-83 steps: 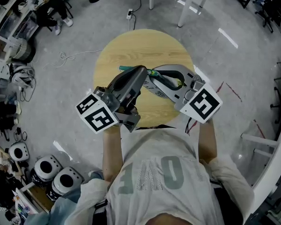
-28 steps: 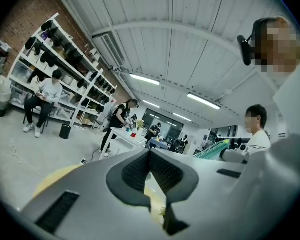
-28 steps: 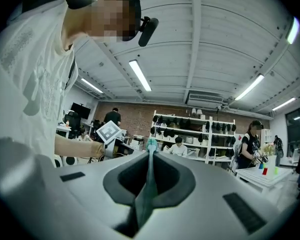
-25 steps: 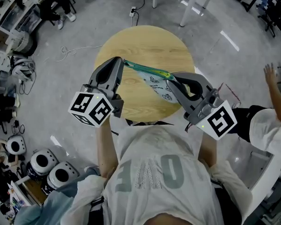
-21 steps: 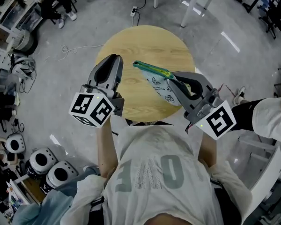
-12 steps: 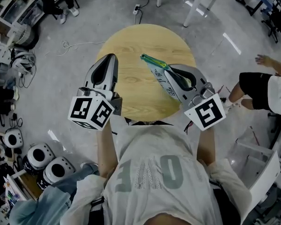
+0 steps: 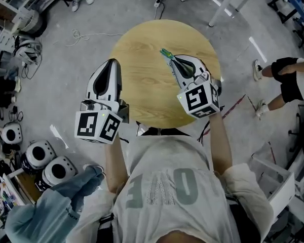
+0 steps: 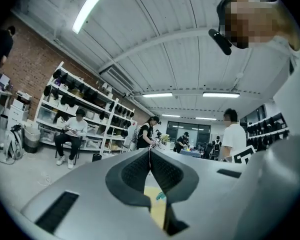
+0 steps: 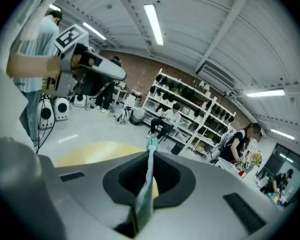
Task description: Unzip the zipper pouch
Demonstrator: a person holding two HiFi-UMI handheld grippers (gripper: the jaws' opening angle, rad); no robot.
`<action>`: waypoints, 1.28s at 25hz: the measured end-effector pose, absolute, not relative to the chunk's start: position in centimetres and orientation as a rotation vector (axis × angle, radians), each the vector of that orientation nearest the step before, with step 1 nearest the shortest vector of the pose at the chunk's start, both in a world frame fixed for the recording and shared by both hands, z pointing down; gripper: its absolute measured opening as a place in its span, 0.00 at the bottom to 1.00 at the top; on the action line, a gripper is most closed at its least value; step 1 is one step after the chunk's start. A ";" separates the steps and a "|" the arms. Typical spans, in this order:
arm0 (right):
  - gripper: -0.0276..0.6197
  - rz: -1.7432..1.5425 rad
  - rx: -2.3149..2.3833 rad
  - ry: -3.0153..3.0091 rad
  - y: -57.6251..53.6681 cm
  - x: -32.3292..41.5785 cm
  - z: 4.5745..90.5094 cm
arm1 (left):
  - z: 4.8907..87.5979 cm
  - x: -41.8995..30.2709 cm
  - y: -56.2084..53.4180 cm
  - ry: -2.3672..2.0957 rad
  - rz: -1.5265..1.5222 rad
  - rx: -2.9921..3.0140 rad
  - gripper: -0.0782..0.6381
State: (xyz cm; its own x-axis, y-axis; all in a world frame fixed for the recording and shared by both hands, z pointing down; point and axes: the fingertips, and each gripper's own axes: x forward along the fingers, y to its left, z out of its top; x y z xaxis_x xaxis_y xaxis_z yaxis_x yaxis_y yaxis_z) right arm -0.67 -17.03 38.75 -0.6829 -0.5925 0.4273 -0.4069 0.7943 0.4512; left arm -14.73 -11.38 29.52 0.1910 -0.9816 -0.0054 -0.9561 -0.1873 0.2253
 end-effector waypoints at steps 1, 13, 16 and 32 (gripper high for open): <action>0.09 -0.454 0.725 -2.381 -17.4 -1.0 39.7 | 30.0 -15.0 -11.2 -1.907 -0.205 2.272 0.15; 0.09 -0.737 0.526 -1.998 -17.9 -7.0 51.6 | 34.8 -20.9 -8.9 -2.064 -0.101 2.078 0.15; 0.09 -0.729 0.518 -1.982 -17.3 -7.9 54.4 | 36.2 -21.7 -8.5 -2.085 -0.078 2.049 0.15; 0.10 -0.471 0.417 -2.059 -13.1 -10.8 63.4 | 40.9 -23.1 -6.5 -2.088 -0.050 1.940 0.15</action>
State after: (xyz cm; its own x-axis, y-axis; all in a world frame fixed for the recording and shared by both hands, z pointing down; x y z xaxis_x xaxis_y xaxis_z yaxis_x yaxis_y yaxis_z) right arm -10.82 -13.14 63.41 -0.4918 -0.4700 0.7329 -0.1044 0.8676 0.4863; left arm -23.12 -6.54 40.86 -0.0509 -0.9810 0.1871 -0.9709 0.0925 0.2207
